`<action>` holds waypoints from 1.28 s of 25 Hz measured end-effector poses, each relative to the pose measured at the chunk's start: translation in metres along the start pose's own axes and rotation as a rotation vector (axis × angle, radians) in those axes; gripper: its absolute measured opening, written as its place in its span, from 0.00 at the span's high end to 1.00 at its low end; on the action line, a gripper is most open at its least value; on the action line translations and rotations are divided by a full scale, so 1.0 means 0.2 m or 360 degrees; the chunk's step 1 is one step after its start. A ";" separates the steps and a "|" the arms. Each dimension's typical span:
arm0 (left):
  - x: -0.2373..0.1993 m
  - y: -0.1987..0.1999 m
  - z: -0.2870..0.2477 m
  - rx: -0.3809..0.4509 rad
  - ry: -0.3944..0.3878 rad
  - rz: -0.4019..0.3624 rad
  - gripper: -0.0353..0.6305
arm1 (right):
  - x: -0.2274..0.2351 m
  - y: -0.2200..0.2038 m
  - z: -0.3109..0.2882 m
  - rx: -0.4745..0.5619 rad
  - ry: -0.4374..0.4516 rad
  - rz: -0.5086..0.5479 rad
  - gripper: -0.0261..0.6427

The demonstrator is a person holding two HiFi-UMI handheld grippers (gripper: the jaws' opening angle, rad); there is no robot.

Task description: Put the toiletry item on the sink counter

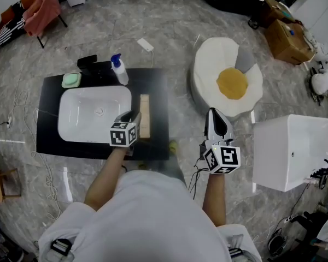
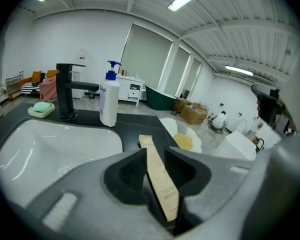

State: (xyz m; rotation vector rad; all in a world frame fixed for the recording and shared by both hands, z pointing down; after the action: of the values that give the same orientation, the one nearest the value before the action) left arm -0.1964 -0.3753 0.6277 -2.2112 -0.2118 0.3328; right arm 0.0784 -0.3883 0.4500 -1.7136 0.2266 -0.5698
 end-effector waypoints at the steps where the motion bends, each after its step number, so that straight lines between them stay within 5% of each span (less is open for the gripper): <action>1: 0.00 0.02 0.02 0.0022 -0.0001 -0.0016 0.79 | -0.02 0.00 0.01 0.0006 -0.0001 0.0002 0.96; 19: 0.07 0.50 0.58 0.0481 0.0020 -0.0349 0.94 | -0.24 0.06 0.22 0.0115 -0.0009 0.0019 0.96; 32: 0.06 0.70 0.94 0.0749 0.0088 -0.0414 0.95 | -0.31 0.09 0.38 0.0180 -0.0045 0.0021 0.96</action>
State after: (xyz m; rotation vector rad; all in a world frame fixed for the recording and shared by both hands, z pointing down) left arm -0.2387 -0.3168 0.4035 -1.7027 -0.3490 0.1566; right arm 0.0639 -0.2992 0.4079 -1.6089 0.1820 -0.5383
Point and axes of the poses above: the fingertips, and each gripper's own axes: z backward along the fingers, x to its right, y out of its top, the point moved 3 cm from there along z, backward along the fingers, and after that the axes turned 9 degrees about -z, right-handed, at the moved point
